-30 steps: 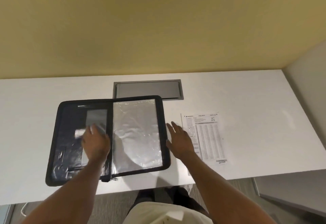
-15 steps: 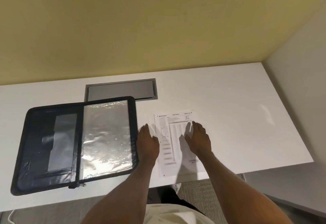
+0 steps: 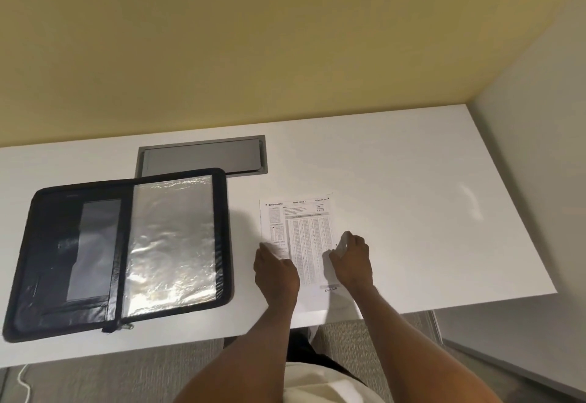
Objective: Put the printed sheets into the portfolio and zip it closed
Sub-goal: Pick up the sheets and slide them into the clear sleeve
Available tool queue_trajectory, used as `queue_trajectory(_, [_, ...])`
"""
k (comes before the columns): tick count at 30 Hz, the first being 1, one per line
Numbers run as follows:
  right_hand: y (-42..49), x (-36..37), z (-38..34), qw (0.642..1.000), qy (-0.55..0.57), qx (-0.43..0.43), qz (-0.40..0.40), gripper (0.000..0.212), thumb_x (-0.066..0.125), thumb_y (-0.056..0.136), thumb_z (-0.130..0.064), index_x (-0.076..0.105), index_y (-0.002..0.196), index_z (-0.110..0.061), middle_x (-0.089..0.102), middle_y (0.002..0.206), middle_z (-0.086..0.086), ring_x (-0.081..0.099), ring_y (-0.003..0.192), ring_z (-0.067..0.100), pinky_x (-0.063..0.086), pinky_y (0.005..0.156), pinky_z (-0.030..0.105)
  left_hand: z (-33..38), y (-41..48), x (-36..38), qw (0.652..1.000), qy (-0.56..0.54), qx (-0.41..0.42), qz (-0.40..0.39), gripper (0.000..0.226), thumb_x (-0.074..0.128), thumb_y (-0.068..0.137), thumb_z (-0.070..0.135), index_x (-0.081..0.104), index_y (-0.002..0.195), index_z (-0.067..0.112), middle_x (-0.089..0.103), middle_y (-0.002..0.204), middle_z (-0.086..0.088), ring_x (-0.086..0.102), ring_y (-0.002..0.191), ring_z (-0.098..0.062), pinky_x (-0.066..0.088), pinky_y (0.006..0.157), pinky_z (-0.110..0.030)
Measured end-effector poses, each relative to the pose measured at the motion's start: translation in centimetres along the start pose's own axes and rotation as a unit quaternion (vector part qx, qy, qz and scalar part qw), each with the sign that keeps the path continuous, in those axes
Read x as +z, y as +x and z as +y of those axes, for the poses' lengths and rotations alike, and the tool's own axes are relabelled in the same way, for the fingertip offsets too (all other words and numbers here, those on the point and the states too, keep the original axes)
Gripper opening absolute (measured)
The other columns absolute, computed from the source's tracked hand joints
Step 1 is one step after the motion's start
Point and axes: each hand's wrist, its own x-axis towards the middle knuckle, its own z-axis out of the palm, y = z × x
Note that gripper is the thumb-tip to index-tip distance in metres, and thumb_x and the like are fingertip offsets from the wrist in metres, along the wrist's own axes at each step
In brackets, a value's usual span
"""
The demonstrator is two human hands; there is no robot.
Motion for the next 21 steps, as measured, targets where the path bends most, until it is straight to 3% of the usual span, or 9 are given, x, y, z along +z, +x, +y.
queue_trajectory(4, [-0.3, 0.6, -0.1, 1.000, 0.022, 0.004, -0.001, 0.041, 0.065, 0.089, -0.027, 0.049, 0.122, -0.008, 0.047, 0.126, 0.009, 0.047, 0.119, 0.031, 0.050, 0.087, 0.041, 1.0, -0.4, 0.4, 0.999, 0.004, -0.040, 0.006, 0.068, 0.051, 0.101, 0.019, 0.023, 0.161, 0.008, 0.037, 0.165, -0.012, 0.039, 0.149, -0.033, 0.039, 0.118, -0.053])
queue_trajectory(9, [-0.4, 1.1, -0.4, 0.999, 0.050, 0.007, -0.013, 0.030, 0.065, 0.081, -0.024, 0.045, 0.100, -0.010, 0.044, 0.108, 0.005, 0.047, 0.106, 0.029, 0.041, 0.077, 0.035, 2.0, 0.0, 0.5, 0.996, -0.004, -0.091, 0.017, 0.072, 0.062, 0.095, 0.025, 0.029, 0.157, 0.008, 0.046, 0.156, -0.015, 0.045, 0.142, -0.036, 0.036, 0.114, -0.057])
queue_trajectory(15, [0.0, 0.6, -0.2, 0.998, 0.066, 0.012, -0.009, 0.041, 0.068, 0.081, -0.025, 0.049, 0.113, -0.006, 0.047, 0.117, 0.009, 0.046, 0.109, 0.028, 0.045, 0.084, 0.037, 2.9, 2.0, -0.9, 0.972, -0.080, -0.219, 0.003, 0.044, 0.065, 0.093, 0.035, 0.055, 0.125, 0.006, 0.064, 0.124, -0.015, 0.060, 0.118, -0.034, 0.043, 0.107, -0.050])
queue_trajectory(21, [0.0, 0.5, 0.0, 0.997, 0.075, 0.007, -0.005, 0.036, 0.069, 0.079, -0.021, 0.048, 0.104, -0.007, 0.047, 0.111, 0.007, 0.045, 0.101, 0.028, 0.042, 0.079, 0.036, 1.9, 3.0, -1.7, 0.976, -0.105, -0.189, -0.038, 0.045, 0.068, 0.092, 0.039, 0.066, 0.123, 0.006, 0.065, 0.122, -0.017, 0.061, 0.114, -0.035, 0.048, 0.107, -0.051])
